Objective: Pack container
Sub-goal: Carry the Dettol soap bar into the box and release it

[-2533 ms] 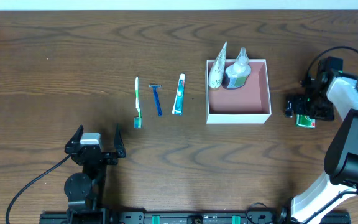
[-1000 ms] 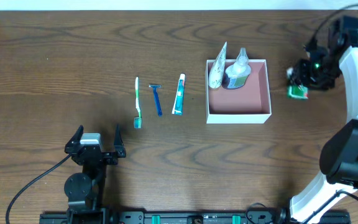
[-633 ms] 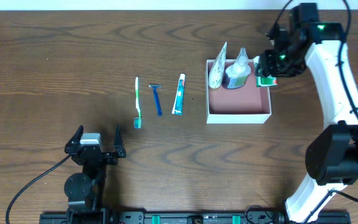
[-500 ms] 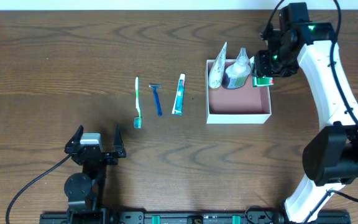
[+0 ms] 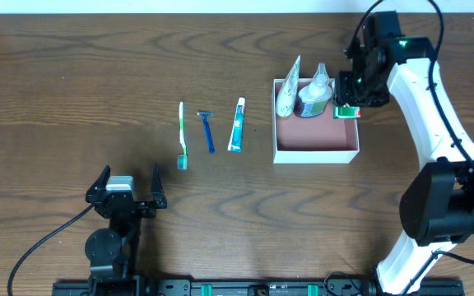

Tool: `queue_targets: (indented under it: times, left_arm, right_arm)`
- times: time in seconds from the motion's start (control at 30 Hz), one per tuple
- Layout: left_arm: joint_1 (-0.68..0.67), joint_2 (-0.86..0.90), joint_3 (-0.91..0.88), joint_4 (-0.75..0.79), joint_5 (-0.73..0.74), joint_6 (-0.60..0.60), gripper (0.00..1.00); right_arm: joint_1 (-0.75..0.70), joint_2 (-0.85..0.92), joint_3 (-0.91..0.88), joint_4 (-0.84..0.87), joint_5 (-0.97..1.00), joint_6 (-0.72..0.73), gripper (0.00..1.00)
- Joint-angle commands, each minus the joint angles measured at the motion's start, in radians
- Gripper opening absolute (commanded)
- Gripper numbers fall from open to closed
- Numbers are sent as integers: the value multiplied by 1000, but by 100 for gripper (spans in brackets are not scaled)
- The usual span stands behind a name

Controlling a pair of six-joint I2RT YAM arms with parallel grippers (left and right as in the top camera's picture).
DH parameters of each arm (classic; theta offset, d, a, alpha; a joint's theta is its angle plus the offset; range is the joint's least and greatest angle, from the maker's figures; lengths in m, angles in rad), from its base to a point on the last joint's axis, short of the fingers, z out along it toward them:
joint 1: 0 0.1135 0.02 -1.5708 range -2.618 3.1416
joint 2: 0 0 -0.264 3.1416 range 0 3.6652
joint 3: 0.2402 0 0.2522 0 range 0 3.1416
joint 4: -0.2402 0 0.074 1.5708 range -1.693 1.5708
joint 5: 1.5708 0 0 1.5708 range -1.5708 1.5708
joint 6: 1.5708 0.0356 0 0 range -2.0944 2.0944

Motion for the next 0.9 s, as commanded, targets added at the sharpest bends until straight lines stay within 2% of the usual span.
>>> queue_targets:
  times: [0.0, 0.57, 0.87]
  left_arm:
    - [6, -6, -19, -29, 18, 10, 98]
    - [6, -6, -19, -29, 18, 10, 98]
    - [6, -6, -19, -29, 18, 10, 98]
  right_arm:
    - [12, 1, -31, 19, 6, 18, 53]
    - [12, 1, -90, 74, 6, 18, 59]
    - [-7, 0, -77, 82, 19, 18, 66]
